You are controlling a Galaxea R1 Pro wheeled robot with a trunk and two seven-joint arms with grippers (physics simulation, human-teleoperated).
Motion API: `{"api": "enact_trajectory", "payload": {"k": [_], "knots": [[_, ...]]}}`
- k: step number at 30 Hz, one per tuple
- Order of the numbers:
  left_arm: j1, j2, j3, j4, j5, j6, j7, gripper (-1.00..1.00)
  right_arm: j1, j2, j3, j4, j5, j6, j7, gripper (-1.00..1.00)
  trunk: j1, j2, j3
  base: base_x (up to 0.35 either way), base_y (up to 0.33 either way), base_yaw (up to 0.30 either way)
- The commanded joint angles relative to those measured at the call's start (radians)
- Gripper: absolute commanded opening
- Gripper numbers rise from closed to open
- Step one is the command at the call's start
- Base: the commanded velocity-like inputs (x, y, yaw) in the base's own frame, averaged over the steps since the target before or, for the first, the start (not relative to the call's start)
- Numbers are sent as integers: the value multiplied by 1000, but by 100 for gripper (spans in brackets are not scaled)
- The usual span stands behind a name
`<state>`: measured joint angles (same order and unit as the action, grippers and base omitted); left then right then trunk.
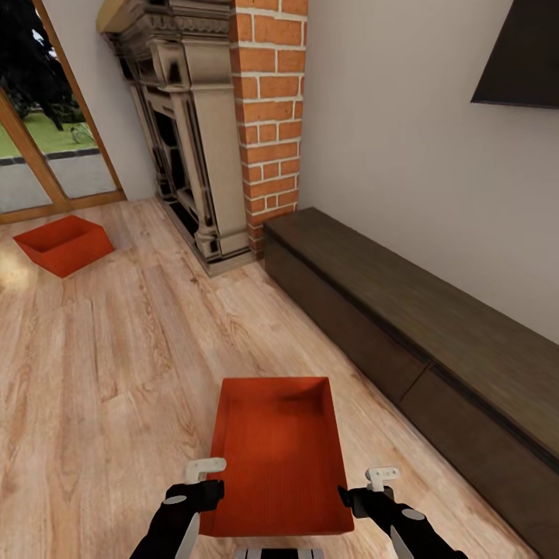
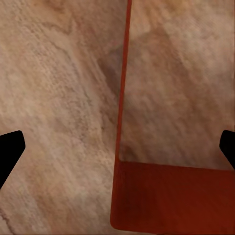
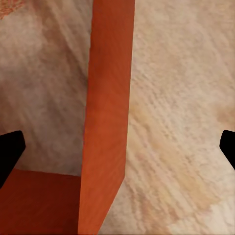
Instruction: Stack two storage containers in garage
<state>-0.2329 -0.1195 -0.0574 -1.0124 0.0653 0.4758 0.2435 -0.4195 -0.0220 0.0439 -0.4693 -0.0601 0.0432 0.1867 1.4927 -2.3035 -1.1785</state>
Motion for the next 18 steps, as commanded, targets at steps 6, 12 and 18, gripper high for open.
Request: {"api": "enact_trajectory", "payload": {"k": [6, 12, 18], "knots": [[-6, -5, 0, -5, 7, 6, 5, 100, -6, 5, 9, -7, 3, 1, 0, 100, 4, -8, -4, 0, 0, 0], [-40, -28, -1, -3, 7, 5, 4, 100, -24, 32, 10, -12, 6, 1, 1, 100, 4, -8, -4, 0, 0, 0], [-49, -7, -1, -2, 7, 3, 2, 100, -31, 37, 9, -12, 6, 1, 1, 100, 4, -8, -4, 0, 0, 0]]}}
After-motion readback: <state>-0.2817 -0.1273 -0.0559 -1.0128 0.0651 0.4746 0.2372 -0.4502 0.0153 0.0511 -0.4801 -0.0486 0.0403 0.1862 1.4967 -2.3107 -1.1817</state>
